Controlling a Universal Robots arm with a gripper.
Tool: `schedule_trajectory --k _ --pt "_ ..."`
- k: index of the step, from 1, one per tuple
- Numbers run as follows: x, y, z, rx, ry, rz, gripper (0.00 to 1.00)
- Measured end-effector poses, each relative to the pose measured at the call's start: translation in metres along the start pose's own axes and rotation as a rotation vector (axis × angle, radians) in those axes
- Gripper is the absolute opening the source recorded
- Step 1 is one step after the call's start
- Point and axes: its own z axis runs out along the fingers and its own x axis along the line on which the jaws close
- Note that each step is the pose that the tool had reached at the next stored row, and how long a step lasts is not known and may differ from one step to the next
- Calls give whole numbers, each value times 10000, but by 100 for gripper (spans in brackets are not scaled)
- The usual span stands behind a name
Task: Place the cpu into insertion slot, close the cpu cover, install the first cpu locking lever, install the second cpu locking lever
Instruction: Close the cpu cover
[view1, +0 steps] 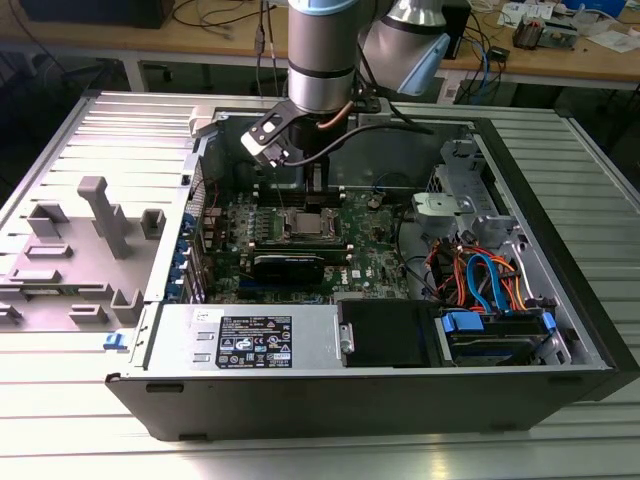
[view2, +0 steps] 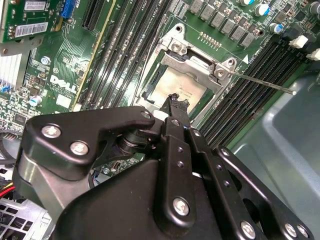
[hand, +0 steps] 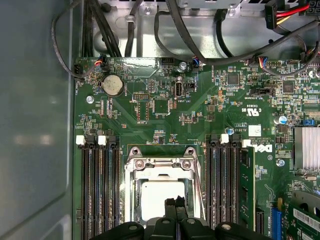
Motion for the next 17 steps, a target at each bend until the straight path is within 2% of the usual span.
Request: schedule_trajectory --k 4,6,8,11,14,17 --pt "0 -14 1 -2 1 -25 11" --pt "0 -30 6 -11 2 -301 11" --pt "0 -51 9 -15 23 -357 11" --pt "1 -121 29 -27 39 -356 11" --pt "5 -222 93 -41 40 -356 11" --pt "6 -256 134 -41 39 -356 11"
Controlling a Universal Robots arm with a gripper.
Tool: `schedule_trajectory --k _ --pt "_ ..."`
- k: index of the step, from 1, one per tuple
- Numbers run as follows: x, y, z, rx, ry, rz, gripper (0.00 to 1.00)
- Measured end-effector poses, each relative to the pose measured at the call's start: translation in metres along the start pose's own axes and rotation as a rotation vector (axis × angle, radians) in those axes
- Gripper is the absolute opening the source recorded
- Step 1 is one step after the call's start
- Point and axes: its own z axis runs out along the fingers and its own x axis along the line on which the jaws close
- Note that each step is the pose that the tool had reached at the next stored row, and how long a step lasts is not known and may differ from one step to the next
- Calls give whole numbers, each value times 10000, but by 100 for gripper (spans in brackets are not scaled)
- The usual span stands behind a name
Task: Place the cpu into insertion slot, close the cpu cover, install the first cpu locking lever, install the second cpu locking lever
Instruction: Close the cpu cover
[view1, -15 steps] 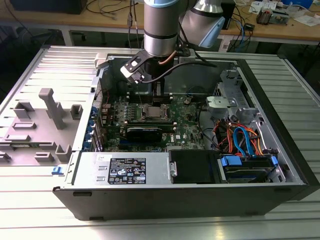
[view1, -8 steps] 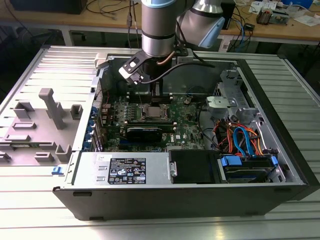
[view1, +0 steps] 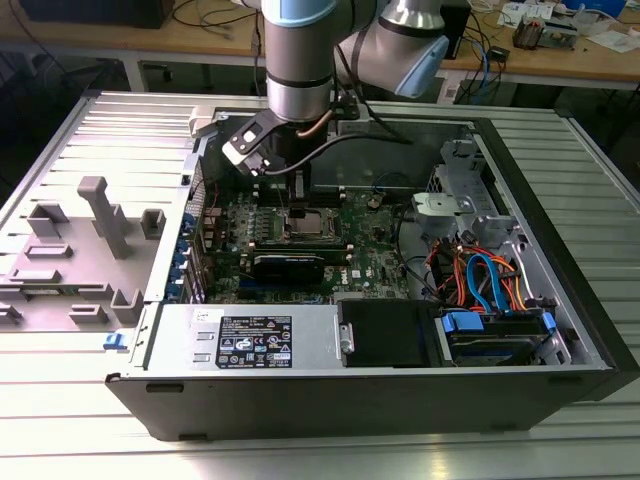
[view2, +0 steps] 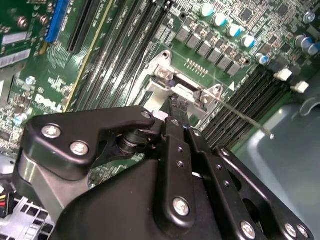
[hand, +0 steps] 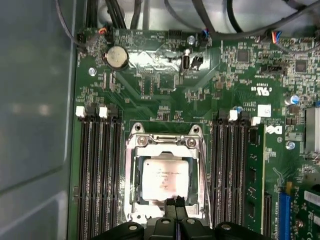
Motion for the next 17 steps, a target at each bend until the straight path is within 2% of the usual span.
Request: schedule_trajectory --k 8,17 --pt "7 -44 149 -2 7 -7 11" --pt "10 -47 218 -3 8 -7 11"
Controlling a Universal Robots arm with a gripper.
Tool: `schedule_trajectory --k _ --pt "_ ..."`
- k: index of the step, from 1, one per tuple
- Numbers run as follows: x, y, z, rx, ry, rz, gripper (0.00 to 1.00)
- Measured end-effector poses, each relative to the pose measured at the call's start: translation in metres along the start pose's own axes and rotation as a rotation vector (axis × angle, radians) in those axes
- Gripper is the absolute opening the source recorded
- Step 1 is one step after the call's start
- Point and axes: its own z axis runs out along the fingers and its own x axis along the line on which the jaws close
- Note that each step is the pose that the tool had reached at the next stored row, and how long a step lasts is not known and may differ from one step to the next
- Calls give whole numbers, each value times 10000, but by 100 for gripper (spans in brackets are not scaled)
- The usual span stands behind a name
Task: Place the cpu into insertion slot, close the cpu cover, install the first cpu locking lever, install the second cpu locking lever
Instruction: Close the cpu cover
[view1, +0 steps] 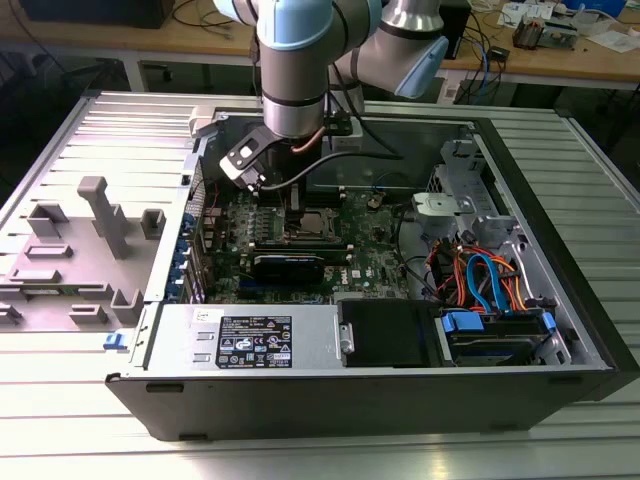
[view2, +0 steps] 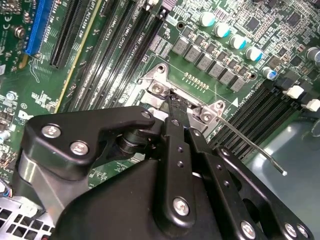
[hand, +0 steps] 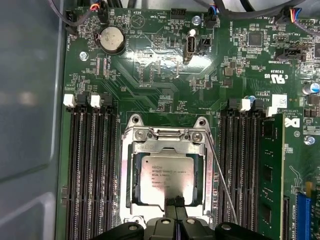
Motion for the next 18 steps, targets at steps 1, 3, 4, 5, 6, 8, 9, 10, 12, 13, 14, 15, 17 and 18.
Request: schedule_trajectory --k 1,3,4,5,6,8,9,10,12,13,14,15,17,18 --pt "0 1 -12 -6 5 -1 11" --pt "3 0 -41 2 -17 0 11" --pt "4 1 -51 2 -19 -2 11" --pt "4 1 -61 2 -20 -2 11" --pt "5 2 -73 2 -22 -1 11" --pt "7 16 -78 1 -27 -1 11" --pt "7 53 -78 1 -32 -2 11" --pt "7 93 -77 2 -31 0 11" --pt "6 166 -77 3 -31 -1 11" --pt "5 201 -76 3 -31 -3 11" --pt "4 210 -76 3 -31 -1 11" --pt "4 219 -76 3 -31 -1 11" --pt "4 225 -76 4 -32 1 11" --pt "4 225 -76 4 -32 1 11"
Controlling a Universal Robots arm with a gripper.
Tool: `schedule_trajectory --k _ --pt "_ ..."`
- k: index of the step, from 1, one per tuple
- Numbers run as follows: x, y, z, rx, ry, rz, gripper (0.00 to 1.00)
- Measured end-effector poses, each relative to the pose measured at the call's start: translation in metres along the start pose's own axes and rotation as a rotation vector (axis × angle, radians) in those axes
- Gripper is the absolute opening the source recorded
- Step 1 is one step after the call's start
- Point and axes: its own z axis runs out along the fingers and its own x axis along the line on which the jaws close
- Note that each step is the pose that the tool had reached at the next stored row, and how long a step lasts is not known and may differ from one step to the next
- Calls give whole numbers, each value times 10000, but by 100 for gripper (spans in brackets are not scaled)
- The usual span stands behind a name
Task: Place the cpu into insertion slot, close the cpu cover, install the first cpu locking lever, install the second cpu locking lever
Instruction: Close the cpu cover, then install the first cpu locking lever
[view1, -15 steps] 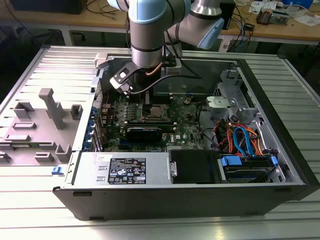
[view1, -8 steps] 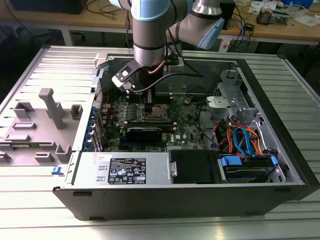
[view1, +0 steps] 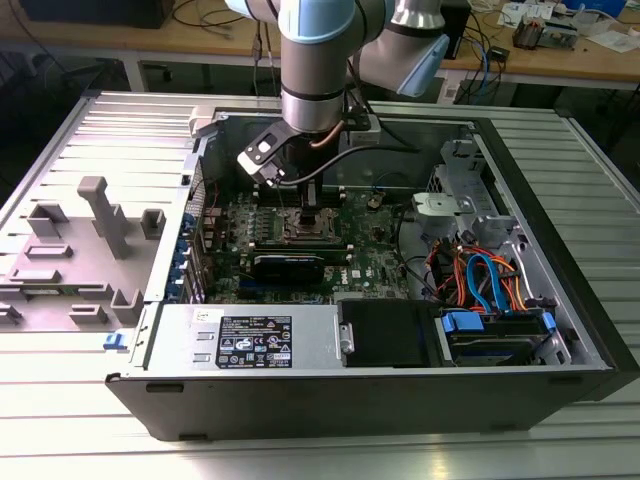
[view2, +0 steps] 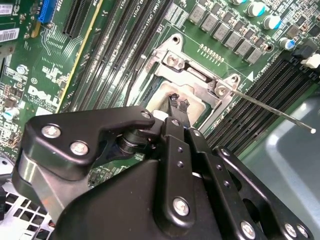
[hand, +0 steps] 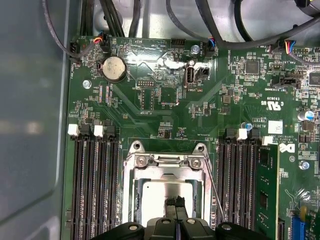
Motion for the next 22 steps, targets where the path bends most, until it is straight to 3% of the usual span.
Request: schedule_trajectory --k 17,22 --pt "0 16 -1 0 0 -1 11" --pt "-4 17 -74 0 1 -1 11"
